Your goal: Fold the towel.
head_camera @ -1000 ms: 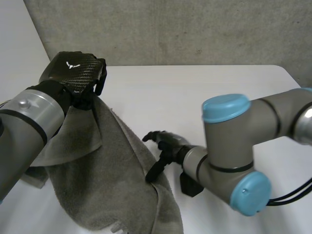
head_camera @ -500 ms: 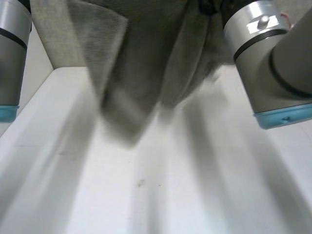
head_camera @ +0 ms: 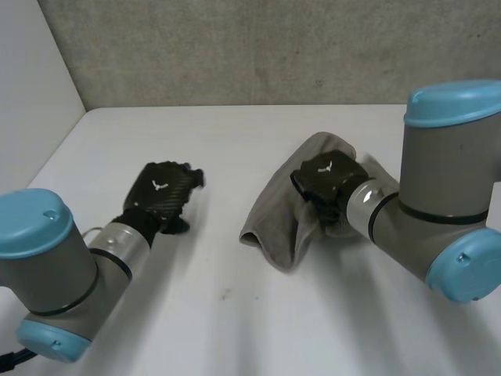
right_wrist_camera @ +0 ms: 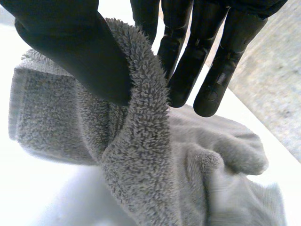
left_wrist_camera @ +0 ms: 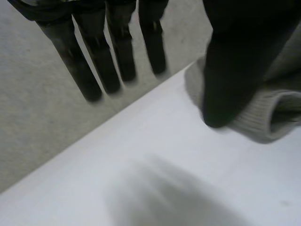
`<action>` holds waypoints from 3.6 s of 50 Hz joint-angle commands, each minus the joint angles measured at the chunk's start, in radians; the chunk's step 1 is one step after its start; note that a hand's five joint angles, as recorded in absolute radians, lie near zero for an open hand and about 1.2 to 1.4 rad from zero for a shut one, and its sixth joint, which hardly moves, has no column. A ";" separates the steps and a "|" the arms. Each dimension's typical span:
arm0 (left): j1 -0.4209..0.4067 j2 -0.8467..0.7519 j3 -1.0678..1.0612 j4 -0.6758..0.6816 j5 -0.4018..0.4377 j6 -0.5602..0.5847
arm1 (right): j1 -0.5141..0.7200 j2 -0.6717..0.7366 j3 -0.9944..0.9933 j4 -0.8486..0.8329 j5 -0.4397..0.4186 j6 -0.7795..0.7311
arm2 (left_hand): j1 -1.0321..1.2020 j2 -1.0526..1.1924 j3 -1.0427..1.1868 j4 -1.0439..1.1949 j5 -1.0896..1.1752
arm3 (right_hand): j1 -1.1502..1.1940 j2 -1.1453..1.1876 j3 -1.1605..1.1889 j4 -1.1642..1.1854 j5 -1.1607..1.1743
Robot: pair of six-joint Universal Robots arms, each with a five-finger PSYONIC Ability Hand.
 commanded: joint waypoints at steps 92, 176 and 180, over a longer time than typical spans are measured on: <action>-0.014 -0.026 0.608 0.014 -0.124 0.145 | -0.003 -0.052 -0.278 -0.464 0.178 -0.194 | 0.920 0.873 0.864 0.875 0.878 | 0.422 0.223 0.208 0.204 0.240; 0.133 0.169 -0.040 0.216 -0.058 0.047 | -0.135 -0.186 0.595 -0.309 -0.071 0.346 | 0.920 0.873 0.864 0.875 0.878 | -0.284 -0.483 -0.498 -0.502 -0.467; 0.130 0.167 -0.045 0.216 -0.058 0.048 | -0.121 -0.140 0.560 -0.315 -0.066 0.363 | 0.920 0.873 0.864 0.875 0.878 | -0.337 -0.536 -0.551 -0.555 -0.520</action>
